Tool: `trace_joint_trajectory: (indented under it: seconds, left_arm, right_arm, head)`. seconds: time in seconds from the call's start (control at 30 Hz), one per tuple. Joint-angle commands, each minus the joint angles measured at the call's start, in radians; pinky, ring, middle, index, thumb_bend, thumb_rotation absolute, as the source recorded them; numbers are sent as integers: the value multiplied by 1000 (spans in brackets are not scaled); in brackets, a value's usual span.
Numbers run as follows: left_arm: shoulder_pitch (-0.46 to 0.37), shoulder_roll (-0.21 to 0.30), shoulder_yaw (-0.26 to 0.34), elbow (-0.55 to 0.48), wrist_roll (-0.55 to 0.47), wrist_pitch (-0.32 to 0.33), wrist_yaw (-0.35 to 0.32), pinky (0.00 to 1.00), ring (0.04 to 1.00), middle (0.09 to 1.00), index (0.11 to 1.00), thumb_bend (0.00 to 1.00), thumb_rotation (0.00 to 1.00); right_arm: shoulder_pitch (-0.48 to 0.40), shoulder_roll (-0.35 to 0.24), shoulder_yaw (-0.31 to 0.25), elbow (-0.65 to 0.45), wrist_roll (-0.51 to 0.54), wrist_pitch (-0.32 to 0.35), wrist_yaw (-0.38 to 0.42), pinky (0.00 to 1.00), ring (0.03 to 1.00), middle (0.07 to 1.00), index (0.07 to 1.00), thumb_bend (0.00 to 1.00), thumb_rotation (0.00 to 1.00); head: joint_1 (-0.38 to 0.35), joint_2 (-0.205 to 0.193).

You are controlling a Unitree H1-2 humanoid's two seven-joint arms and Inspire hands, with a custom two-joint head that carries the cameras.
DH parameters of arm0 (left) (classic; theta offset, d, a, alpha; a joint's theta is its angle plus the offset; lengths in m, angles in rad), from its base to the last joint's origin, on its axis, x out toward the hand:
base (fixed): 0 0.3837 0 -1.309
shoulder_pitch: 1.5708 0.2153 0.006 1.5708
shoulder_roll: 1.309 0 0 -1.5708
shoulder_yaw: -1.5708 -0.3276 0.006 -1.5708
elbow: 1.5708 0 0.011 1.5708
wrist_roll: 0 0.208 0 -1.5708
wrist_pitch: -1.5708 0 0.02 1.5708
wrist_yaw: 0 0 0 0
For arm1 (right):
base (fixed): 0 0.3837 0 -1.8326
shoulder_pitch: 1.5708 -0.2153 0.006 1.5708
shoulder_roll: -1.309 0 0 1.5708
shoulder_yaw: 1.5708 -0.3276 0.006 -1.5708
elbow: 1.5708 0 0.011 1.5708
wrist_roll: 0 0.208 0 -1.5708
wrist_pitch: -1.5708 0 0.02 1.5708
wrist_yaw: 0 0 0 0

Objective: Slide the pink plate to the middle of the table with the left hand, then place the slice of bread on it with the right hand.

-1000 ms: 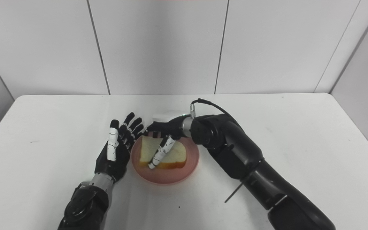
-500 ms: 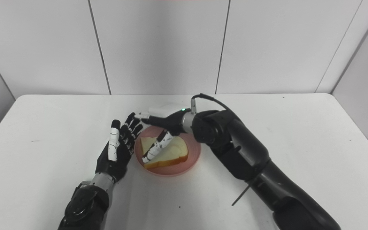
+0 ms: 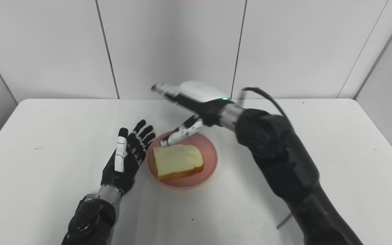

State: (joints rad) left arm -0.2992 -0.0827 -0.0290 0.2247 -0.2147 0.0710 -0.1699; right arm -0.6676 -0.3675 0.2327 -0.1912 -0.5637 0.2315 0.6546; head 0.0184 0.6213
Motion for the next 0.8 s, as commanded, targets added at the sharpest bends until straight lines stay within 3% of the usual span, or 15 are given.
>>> trace_joint_trajectory:
  seconds: [0.0, 0.1, 0.2, 0.27, 0.4, 0.57, 0.67, 0.77]
  left_arm:
    - [27, 11, 7, -21, 8, 52, 18, 948, 935, 933, 934, 825, 966]
    - [46, 11, 13, -61, 8, 52, 23, 954, 938, 935, 934, 810, 971]
    - [62, 12, 13, -100, 18, 52, 32, 963, 943, 938, 931, 813, 972]
    - [69, 14, 11, -120, 23, 56, 37, 980, 954, 946, 935, 818, 974]
    - [78, 18, 9, -136, 32, 54, 36, 992, 963, 957, 945, 823, 971]
    - [92, 14, -2, -154, 65, 29, 50, 1000, 973, 971, 950, 826, 981]
    - [102, 8, -8, -161, 81, -1, 57, 1000, 981, 981, 966, 819, 981]
    - [110, 8, -11, -156, 88, -45, 52, 1000, 998, 998, 997, 796, 980]
  right_arm:
    - [45, 12, -65, -17, 33, 24, -89, 854, 967, 999, 1000, 987, 772]
    - [142, 41, -132, -20, 71, 36, -172, 837, 969, 1000, 1000, 953, 899]
    - [248, 92, -190, -38, 112, 43, -263, 897, 992, 1000, 1000, 901, 986]
    - [311, 128, -225, -36, 165, 5, -319, 939, 1000, 1000, 1000, 781, 999]
    - [383, 193, -270, -18, 298, -56, -385, 973, 1000, 1000, 1000, 691, 1000]
    - [447, 285, -316, 17, 406, -116, -491, 999, 1000, 1000, 1000, 747, 1000]
    - [469, 317, -332, 45, 482, -167, -515, 1000, 1000, 1000, 1000, 690, 1000]
    - [478, 336, -341, 55, 555, -168, -520, 1000, 1000, 1000, 1000, 622, 1000]
  head:
    - [-5, -7]
    - [-12, -16]
    - [-20, -21]
    - [-25, -25]
    - [-30, -29]
    - [-24, -32]
    - [-18, -40]
    - [-14, -42]
